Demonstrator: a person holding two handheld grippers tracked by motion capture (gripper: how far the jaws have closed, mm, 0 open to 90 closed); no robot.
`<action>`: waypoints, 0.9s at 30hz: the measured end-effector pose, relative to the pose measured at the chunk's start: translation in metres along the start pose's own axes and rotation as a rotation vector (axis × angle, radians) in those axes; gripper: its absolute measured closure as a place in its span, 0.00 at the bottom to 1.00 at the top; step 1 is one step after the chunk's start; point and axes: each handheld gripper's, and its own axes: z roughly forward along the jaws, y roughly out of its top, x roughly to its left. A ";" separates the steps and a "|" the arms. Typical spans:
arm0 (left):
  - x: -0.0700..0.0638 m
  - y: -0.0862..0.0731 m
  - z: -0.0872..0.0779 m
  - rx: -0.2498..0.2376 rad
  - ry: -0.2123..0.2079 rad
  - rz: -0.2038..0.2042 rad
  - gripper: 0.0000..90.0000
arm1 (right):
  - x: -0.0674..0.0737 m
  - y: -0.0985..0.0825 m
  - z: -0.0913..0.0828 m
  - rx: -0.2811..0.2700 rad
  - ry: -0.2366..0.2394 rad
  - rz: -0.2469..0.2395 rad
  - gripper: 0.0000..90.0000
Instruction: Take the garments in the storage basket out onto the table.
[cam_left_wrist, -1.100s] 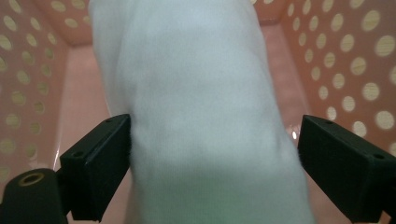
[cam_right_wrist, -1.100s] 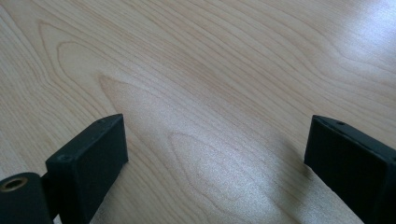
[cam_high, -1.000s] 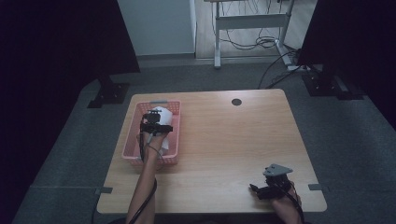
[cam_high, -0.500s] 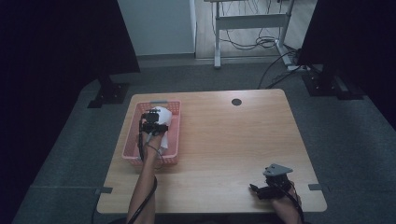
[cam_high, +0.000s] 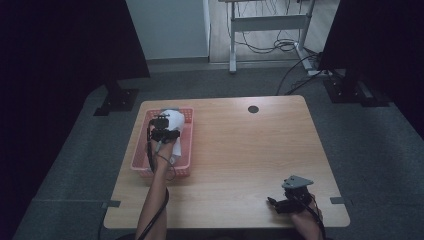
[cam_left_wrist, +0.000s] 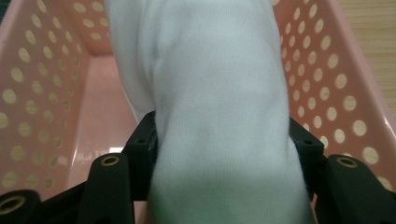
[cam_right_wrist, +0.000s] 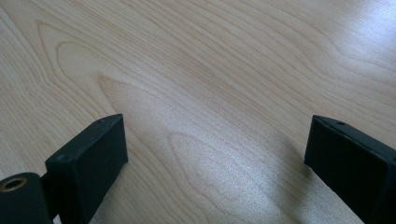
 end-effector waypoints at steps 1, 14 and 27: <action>0.000 0.000 -0.001 -0.004 -0.002 -0.002 0.47 | 0.000 0.000 0.000 0.000 0.000 0.000 0.06; 0.003 0.005 -0.024 -0.056 -0.033 -0.034 0.47 | 0.000 0.000 0.000 0.000 -0.004 0.003 0.06; 0.002 0.005 -0.049 -0.104 -0.068 -0.053 0.47 | 0.000 0.000 0.000 0.000 -0.003 0.004 0.06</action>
